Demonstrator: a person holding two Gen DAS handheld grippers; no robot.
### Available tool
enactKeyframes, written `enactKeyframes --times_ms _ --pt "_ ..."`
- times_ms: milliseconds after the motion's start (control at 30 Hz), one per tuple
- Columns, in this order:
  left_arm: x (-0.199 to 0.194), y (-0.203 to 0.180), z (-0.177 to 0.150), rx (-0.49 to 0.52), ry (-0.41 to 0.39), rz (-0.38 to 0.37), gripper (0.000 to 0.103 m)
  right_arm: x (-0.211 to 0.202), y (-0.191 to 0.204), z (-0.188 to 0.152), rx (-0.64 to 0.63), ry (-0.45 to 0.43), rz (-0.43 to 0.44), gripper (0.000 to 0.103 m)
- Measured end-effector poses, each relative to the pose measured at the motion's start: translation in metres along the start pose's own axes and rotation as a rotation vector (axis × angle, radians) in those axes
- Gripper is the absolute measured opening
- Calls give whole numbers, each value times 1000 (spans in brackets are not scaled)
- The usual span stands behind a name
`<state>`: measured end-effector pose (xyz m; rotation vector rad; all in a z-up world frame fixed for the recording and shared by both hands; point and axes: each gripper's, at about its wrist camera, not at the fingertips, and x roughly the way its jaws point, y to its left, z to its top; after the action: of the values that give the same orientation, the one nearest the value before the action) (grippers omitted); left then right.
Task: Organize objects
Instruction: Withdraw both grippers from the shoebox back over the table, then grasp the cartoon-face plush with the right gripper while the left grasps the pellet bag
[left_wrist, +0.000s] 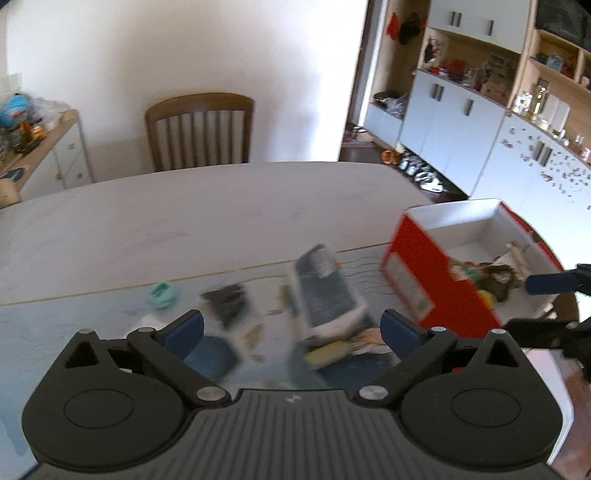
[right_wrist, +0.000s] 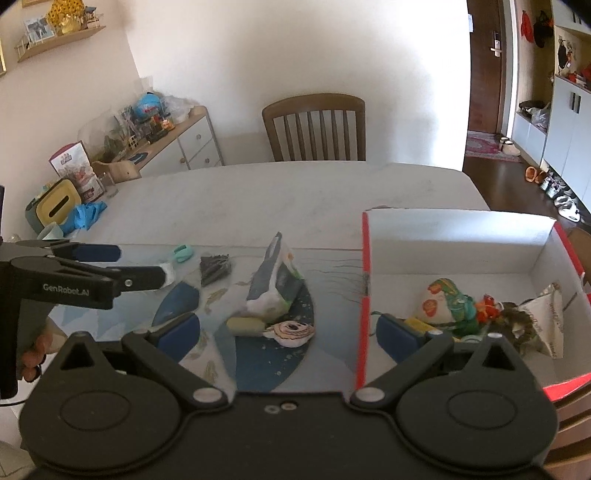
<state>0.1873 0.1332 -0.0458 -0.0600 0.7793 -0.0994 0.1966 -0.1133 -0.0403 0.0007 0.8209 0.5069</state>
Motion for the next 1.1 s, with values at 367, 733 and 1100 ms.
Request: enactKeyframes --times_ms 367,733,1100 --pt "17 74 -14 -8 1 57 102 41 30 -3 -10 72 -27 101" --pt "58 118 -33 -3 63 83 102 90 37 -11 24 156 -88 97" --pt "95 129 -30 39 85 101 102 122 40 -16 28 175 -156 84"
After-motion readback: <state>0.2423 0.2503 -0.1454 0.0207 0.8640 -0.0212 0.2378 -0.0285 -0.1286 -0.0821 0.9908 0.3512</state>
